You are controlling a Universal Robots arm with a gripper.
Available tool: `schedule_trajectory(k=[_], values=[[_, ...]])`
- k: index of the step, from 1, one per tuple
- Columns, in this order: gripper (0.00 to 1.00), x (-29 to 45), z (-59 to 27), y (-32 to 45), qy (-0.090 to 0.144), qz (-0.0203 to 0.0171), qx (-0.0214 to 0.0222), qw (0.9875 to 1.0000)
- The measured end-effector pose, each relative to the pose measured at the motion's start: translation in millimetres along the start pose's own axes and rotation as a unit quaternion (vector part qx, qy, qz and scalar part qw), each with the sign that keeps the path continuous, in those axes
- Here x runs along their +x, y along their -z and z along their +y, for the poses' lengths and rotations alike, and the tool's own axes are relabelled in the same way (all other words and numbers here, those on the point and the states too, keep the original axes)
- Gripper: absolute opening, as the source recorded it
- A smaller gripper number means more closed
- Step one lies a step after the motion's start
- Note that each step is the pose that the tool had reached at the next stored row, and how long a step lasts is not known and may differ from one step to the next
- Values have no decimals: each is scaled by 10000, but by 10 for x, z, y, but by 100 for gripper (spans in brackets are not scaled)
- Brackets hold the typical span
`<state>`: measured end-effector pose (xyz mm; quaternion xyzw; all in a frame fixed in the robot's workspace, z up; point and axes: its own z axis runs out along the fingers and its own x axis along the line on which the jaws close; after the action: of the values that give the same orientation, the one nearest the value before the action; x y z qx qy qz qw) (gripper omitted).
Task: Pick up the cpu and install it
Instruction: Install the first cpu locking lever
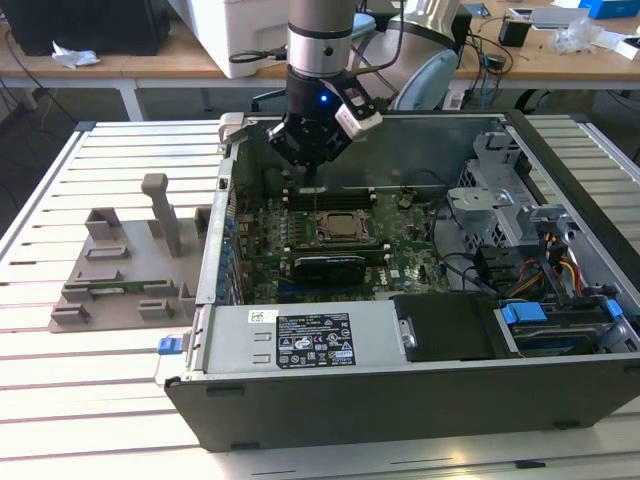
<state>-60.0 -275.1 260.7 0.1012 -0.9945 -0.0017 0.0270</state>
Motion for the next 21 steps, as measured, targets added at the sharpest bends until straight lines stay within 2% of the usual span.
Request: schedule_trajectory(k=[9,18,21], values=[[11,-226,-47,12,0,30,-6,10000],[11,-365,-75,18,-1,56,-12,10000],[11,-442,-91,20,-2,69,-14,10000]])
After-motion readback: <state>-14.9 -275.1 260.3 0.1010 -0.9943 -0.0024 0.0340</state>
